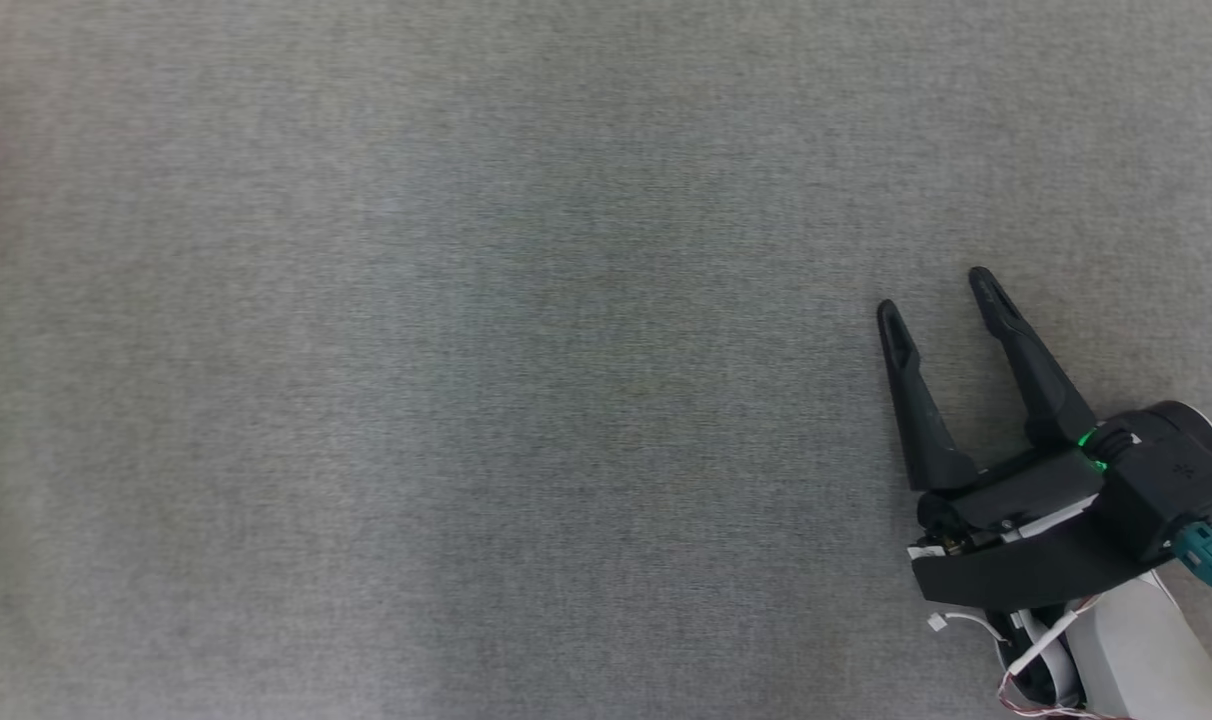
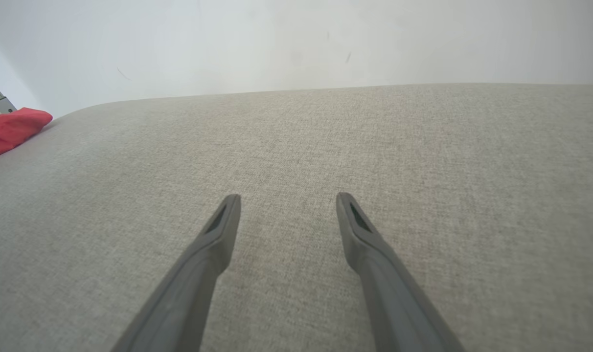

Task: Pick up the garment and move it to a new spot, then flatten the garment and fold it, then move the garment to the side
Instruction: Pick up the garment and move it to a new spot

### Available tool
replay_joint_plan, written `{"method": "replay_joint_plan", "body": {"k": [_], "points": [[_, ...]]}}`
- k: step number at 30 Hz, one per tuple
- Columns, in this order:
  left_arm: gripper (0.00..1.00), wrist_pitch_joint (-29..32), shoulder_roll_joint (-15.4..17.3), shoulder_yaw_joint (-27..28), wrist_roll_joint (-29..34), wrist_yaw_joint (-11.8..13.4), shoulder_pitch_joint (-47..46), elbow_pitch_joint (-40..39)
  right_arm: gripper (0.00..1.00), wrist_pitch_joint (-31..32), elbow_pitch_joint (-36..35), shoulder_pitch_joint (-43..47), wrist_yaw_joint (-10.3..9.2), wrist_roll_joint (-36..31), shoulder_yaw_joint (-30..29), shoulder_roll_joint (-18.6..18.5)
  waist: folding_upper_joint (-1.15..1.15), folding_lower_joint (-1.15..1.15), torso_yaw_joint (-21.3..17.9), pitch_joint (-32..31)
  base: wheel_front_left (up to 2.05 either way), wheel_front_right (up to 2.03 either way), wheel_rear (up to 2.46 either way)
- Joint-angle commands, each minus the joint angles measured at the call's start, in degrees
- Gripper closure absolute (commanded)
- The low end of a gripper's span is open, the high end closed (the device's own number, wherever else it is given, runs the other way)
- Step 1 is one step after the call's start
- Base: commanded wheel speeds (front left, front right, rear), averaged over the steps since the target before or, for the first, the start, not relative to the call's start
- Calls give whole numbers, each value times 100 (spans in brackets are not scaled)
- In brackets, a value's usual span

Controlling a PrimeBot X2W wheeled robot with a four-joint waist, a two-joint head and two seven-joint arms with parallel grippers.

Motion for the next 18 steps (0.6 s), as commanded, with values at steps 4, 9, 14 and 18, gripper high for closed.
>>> {"method": "replay_joint_plan", "body": {"k": [4,9,14,18], "points": [[0,-201,5,-35,191,111,195,105,0,24,166,-64,-13,37,85,-37,0,0,-242,133,0,0,0],[100,-532,-46,-68,288,96,236,273,0,1,159,-39,-13,74,67,-90,0,0,-327,8,0,0,0],[100,-856,-5,-97,380,-4,127,331,0,-21,161,15,-13,115,36,-62,0,0,-326,-221,0,0,0],[100,-951,95,-132,393,-150,58,220,0,-65,210,59,-13,112,20,-20,0,0,-289,-508,0,0,0]]}}
